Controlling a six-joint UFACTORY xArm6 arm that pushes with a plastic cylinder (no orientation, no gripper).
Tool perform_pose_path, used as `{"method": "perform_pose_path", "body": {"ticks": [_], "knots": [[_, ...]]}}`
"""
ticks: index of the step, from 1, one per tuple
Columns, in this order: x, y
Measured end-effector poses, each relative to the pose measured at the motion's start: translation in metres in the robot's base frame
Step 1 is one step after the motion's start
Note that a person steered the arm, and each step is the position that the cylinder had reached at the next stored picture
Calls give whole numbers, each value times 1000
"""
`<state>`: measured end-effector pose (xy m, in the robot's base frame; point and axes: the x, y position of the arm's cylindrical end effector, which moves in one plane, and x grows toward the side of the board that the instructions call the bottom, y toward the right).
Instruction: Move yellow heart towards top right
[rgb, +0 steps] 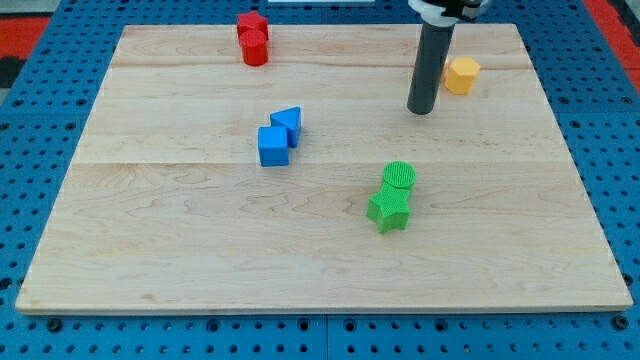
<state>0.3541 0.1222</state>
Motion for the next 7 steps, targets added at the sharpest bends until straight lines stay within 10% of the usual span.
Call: {"method": "perform_pose_path", "body": {"ticks": [7], "knots": [[-52,20]]}}
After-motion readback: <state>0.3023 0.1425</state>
